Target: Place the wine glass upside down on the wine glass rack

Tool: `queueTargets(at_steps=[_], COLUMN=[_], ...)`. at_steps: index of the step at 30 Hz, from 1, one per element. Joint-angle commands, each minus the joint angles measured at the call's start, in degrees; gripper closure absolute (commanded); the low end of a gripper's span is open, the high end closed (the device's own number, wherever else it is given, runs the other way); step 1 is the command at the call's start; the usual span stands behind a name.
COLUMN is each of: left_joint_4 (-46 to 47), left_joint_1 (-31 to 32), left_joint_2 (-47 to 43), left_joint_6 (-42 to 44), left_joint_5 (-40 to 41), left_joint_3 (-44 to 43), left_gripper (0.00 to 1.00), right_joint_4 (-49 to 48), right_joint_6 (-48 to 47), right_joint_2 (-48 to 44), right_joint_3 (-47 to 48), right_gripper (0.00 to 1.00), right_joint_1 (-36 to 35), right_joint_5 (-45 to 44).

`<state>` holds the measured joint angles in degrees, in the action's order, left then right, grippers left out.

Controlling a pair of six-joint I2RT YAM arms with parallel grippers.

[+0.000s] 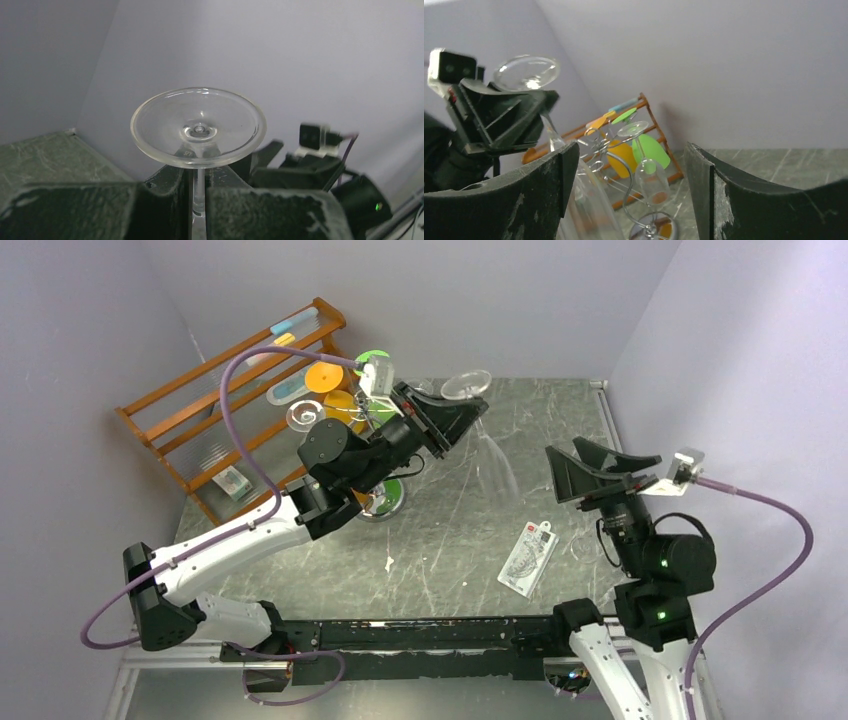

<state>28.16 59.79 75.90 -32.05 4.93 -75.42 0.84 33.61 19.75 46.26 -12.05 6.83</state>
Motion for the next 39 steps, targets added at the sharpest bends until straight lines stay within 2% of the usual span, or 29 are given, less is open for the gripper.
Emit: queueTargets(at_steps=[1,5,8,10,13,15,17,22,26,32,35,39], left_joint_4=[-8.76,-13.56,-14.91,-15.18,-15.97,-15.82,-15.09,-13.94,-10.31,-7.05,-5.8,-3.41], left_joint_1=[0.15,0.1,0.15,0.15,0.14,0.15,0.15,0.15,0.14,0.13,0.14,0.15], left_joint_2=[-1.76,-2.84,-3.82,-4.28,-4.31,-4.16,-4.17,-3.77,-3.19,-1.63,-0.6,0.24], left_joint_6=[6.2,8.71,9.84,10.14,10.21,10.46,10.43,10.82,10.15,10.0,9.58,8.94], left_joint_5=[-11.96,-17.02,-19.99,-21.9,-23.08,-24.4,-24.95,-25.08,-27.89,-30.27,-31.64,-33.58], left_joint_3=[-2.4,-3.0,-2.33,-2.17,-2.3,-2.03,-1.48,-0.92,0.6,1.65,1.51,1.84], left_gripper=[0.95,0.95,0.95,0.95,0.95,0.95,0.95,0.95,0.95,0.95,0.95,0.95], right_joint_4=[2.58,2.54,-1.9,-5.41,-10.87,-14.91,-17.15,-22.93,-28.45,-41.13,-40.0,-38.93], right_joint_6=[-10.68,-12.23,-9.24,-7.19,-3.08,0.39,2.86,7.21,12.03,21.93,21.57,21.26], right_joint_2=[5.78,11.59,13.9,14.31,15.35,16.33,16.99,17.4,18.57,19.68,19.97,20.47], right_joint_3=[6.25,9.29,7.65,6.19,4.55,3.67,2.94,0.83,-1.18,-4.28,-4.22,-3.97], right_gripper=[0.2,0.2,0.21,0.26,0.41,0.45,0.45,0.34,0.35,0.4,0.45,0.59], right_joint_1=[0.23,0.27,0.27,0.28,0.27,0.27,0.22,0.24,0.19,-0.03,-0.19,-0.49], right_joint_5=[17.22,32.41,39.94,42.49,47.08,49.73,50.9,51.92,52.44,53.24,53.06,53.71])
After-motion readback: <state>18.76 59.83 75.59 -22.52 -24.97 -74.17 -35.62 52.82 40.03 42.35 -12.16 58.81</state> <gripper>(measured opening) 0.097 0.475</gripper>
